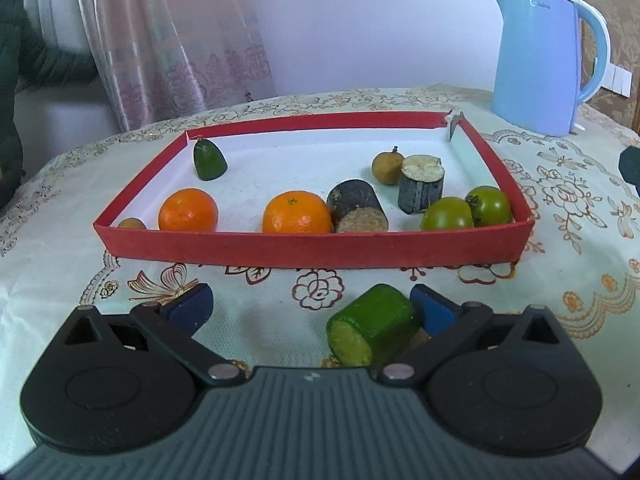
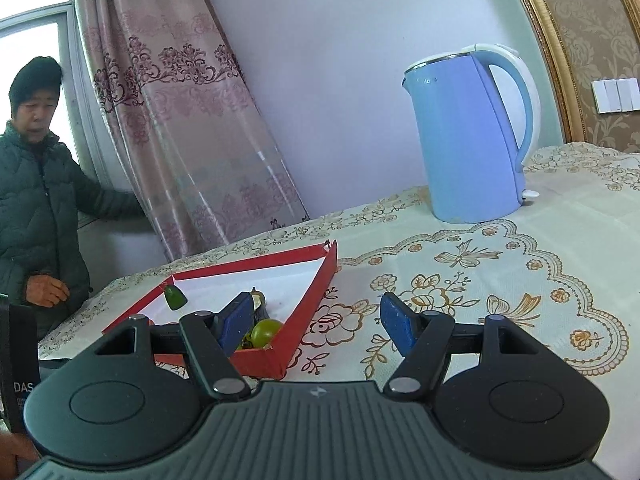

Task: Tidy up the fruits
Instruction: 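Move the open left gripper toward the green cucumber piece on the table, then close the left gripper on the green cucumber piece and lift it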

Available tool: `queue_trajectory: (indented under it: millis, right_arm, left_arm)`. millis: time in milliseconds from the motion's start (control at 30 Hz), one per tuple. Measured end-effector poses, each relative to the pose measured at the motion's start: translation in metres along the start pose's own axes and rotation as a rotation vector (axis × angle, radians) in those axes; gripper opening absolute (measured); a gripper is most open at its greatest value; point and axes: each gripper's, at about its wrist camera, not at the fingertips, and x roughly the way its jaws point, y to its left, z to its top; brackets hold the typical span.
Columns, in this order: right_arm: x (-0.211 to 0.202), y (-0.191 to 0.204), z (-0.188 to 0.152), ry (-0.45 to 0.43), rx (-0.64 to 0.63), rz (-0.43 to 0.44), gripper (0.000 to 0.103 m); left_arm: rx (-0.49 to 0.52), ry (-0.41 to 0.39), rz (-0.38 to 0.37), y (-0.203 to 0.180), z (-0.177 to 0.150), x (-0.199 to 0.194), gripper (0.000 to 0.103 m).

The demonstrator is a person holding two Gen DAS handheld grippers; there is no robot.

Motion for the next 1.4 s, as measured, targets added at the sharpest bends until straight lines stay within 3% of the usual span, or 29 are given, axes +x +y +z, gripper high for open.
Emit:
queue_trajectory:
  millis: [333, 467, 800, 1167, 1400]
  right_arm:
    - [0.004, -0.001, 0.0, 0.007, -0.003, -0.004, 0.069]
    - [0.005, -0.001, -0.001, 0.008, -0.003, -0.006, 0.069]
    - [0.006, -0.002, -0.001, 0.01, -0.006, -0.016, 0.069]
    - [0.006, -0.002, 0.0, 0.01, -0.008, -0.021, 0.069]
    - [0.006, -0.003, -0.001, 0.008, -0.011, -0.026, 0.069]
  left_arm:
    - [0.001, -0.001, -0.006, 0.001, -0.001, 0.0, 0.103]
    - [0.01, 0.002, -0.04, 0.0, -0.001, -0.002, 0.091]
    - [0.03, 0.0, -0.069, -0.003, -0.003, -0.004, 0.08]
    - [0.078, -0.022, -0.137, -0.011, -0.005, -0.011, 0.042]
    - [0.073, -0.024, -0.135, -0.01, -0.006, -0.012, 0.041]
